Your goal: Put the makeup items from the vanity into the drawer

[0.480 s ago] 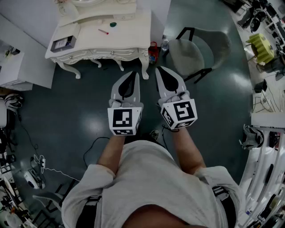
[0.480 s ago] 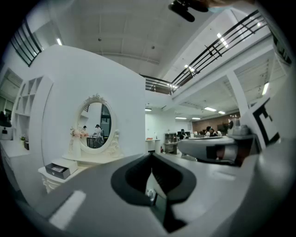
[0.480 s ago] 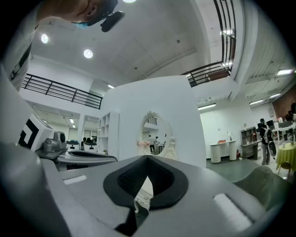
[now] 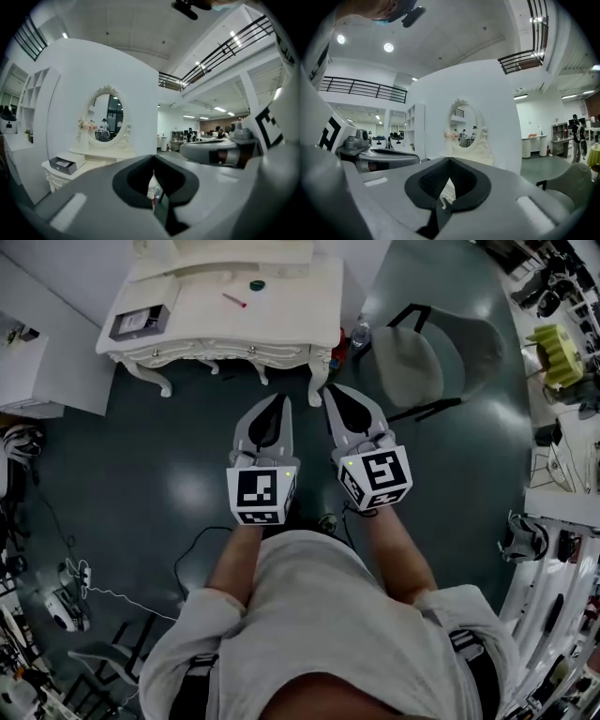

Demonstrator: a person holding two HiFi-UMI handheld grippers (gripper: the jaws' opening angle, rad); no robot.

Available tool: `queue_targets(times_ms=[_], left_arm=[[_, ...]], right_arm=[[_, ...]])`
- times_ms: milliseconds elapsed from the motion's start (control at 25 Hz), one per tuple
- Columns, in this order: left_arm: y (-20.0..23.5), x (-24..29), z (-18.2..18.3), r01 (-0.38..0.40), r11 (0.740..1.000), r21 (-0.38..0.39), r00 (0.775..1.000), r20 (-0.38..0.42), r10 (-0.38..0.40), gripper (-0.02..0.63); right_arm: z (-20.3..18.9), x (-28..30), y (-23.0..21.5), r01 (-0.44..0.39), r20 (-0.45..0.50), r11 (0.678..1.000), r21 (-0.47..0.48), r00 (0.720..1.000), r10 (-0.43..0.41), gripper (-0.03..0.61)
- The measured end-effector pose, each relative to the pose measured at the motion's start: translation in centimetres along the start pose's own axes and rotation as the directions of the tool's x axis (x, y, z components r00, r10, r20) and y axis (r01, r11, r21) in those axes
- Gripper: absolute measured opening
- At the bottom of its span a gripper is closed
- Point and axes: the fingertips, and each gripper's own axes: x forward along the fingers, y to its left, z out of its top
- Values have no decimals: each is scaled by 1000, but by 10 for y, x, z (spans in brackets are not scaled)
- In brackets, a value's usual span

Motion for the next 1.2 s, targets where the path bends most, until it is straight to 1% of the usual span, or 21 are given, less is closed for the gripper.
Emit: queue_targets(times_ms=[120, 240, 440, 680, 800, 960, 1200], left_arm=[[34, 13, -4, 17, 1000, -19, 1000, -15, -17, 3], [70, 24, -1, 25, 1000, -7, 1000, -16, -25, 3], [129, 36, 3, 1, 1000, 5, 1000, -21, 0, 3], [187, 55, -2, -34, 999, -21, 999, -43, 33, 3], [211, 73, -8, -47, 999, -26, 997, -63, 46, 3], [245, 111, -15, -53, 998, -31, 995, -91, 50, 3], [288, 176, -27, -68, 996, -62, 985, -164, 57, 3]], right_arm=[[-3, 39, 15, -35, -19, 999, -10, 999, 35, 0], [-2, 79, 32, -71, -29, 997, -17, 997, 70, 0], [-3, 133, 49, -92, -54, 995, -34, 994, 90, -1], [-9, 192, 57, -143, -118, 988, -51, 984, 136, -2], [-14, 225, 56, -172, -139, 984, -54, 977, 163, -1], [-20, 275, 44, -204, -166, 977, -63, 967, 192, -2], [-33, 351, 11, -234, -231, 971, -50, 948, 216, -2]])
